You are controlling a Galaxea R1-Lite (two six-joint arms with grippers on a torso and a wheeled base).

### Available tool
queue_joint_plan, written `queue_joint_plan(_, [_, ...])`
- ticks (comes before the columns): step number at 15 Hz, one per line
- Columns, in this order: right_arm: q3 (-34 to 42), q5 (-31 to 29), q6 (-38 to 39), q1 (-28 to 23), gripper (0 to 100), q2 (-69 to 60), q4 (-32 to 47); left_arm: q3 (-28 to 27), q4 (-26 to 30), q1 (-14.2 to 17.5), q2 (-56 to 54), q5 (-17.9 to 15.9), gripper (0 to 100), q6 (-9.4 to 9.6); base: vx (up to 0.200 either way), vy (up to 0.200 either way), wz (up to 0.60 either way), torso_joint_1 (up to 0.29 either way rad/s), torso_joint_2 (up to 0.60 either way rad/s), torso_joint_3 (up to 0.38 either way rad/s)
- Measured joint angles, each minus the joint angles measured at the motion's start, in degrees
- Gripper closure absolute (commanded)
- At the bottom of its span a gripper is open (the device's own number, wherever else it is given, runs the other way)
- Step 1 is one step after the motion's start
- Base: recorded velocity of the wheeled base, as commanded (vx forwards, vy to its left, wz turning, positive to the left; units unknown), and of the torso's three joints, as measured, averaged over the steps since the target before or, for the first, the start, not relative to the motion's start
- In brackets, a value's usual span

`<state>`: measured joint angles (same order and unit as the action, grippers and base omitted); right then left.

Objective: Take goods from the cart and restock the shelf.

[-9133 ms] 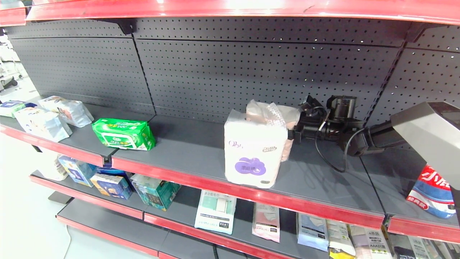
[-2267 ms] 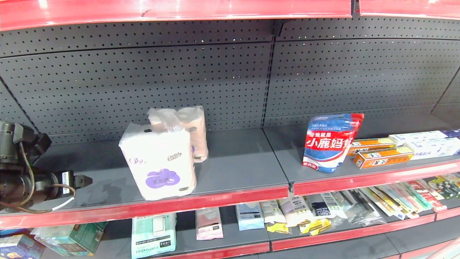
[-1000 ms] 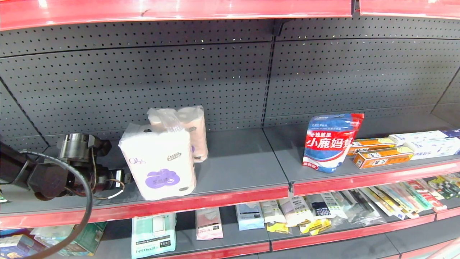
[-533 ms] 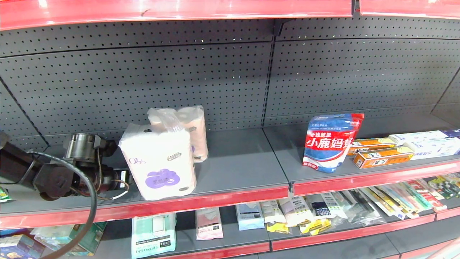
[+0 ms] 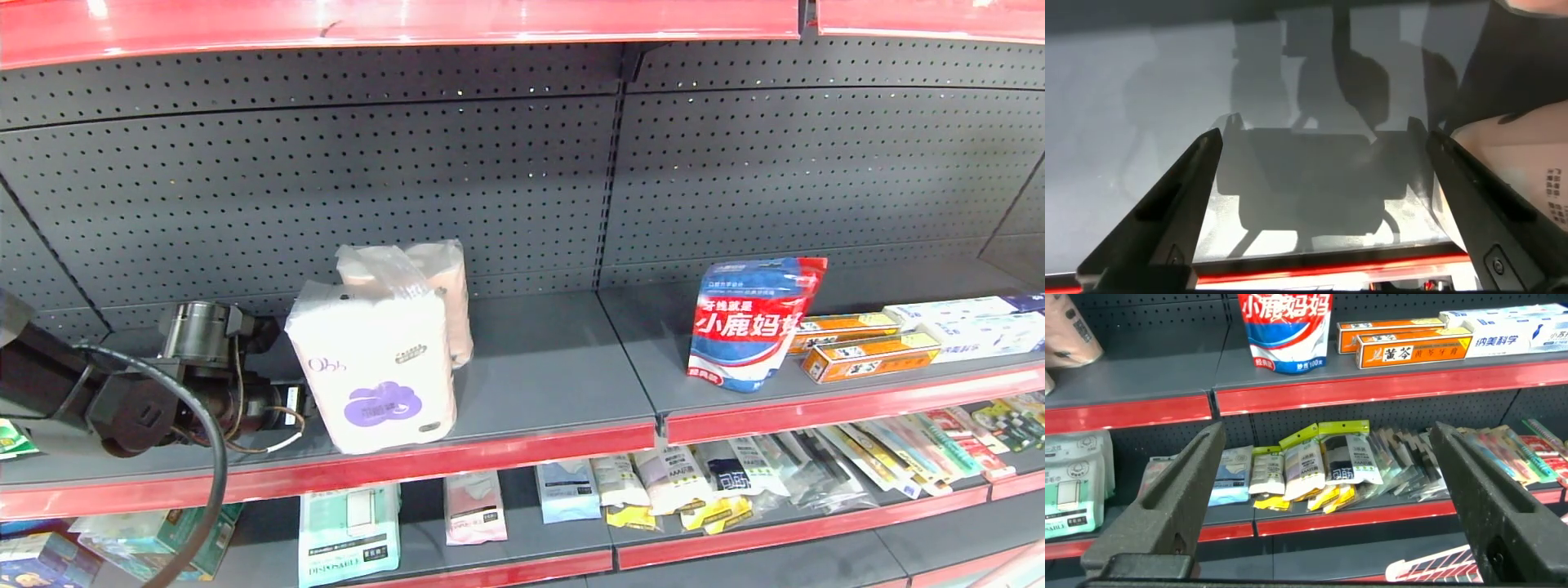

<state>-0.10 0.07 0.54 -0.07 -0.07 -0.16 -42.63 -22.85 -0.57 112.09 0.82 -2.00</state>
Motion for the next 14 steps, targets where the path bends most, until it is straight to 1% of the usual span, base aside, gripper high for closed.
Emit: queue_joint_plan(14, [0.00,-0.02,0.00,0.02,0,0.00,0.00,0.07,0.00,-1.16,-0.49,0.22,0,0.09,0.000,0.000,0.00,0.000,0.00,0.000])
